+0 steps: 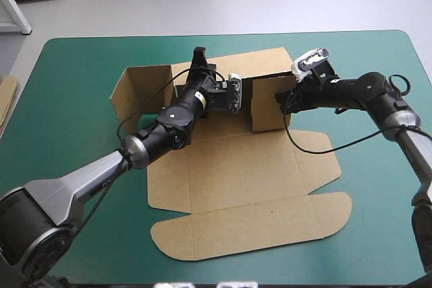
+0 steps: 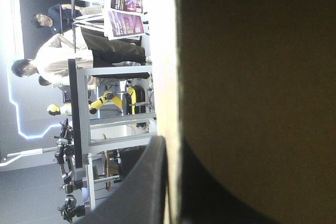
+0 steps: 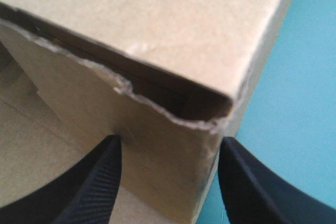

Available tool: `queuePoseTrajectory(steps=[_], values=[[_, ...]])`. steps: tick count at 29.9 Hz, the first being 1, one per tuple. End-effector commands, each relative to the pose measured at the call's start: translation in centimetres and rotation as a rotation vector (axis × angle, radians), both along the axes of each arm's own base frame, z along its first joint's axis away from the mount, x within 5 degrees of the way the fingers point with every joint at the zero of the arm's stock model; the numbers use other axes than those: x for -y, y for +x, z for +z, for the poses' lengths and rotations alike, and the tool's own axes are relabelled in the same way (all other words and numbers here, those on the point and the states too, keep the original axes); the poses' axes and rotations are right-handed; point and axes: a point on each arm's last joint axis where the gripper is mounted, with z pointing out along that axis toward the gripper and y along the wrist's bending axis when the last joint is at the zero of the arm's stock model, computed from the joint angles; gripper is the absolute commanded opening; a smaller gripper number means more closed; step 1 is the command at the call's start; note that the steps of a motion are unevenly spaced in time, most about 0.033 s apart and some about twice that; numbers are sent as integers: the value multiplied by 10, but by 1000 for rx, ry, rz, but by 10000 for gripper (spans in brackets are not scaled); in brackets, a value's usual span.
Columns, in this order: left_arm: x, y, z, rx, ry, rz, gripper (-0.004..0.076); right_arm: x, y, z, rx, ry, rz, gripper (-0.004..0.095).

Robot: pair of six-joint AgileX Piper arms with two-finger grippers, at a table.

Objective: Fold the box

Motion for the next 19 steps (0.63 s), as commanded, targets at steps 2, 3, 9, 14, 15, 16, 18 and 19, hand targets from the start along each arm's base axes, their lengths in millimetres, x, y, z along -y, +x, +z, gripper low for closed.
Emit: queuePoseTrajectory(steps=[2,3,9,14,15,16,18,19], values=[[-1,-9,31,75,-46,-34,-8,0,-1,28,126,50,-39,513],[-1,-9,31,75,-46,-34,-8,0,-1,28,132,47,-44,514],[-1,-9,31,75,-46,-34,-8,2,1,30,175,27,-52,513],[-1,-9,31,76,-45,-37,-8,1,3,26,157,27,-42,403],[-1,-9,31,76,-45,-37,-9,0,3,25,152,28,-39,359],[-1,-9,31,77,-44,-37,-8,0,3,24,146,29,-32,312],[-1,-9,31,77,-44,-37,-8,-1,3,22,130,31,-19,229],[-1,-9,31,77,-44,-37,-8,-2,2,21,127,32,-14,186]])
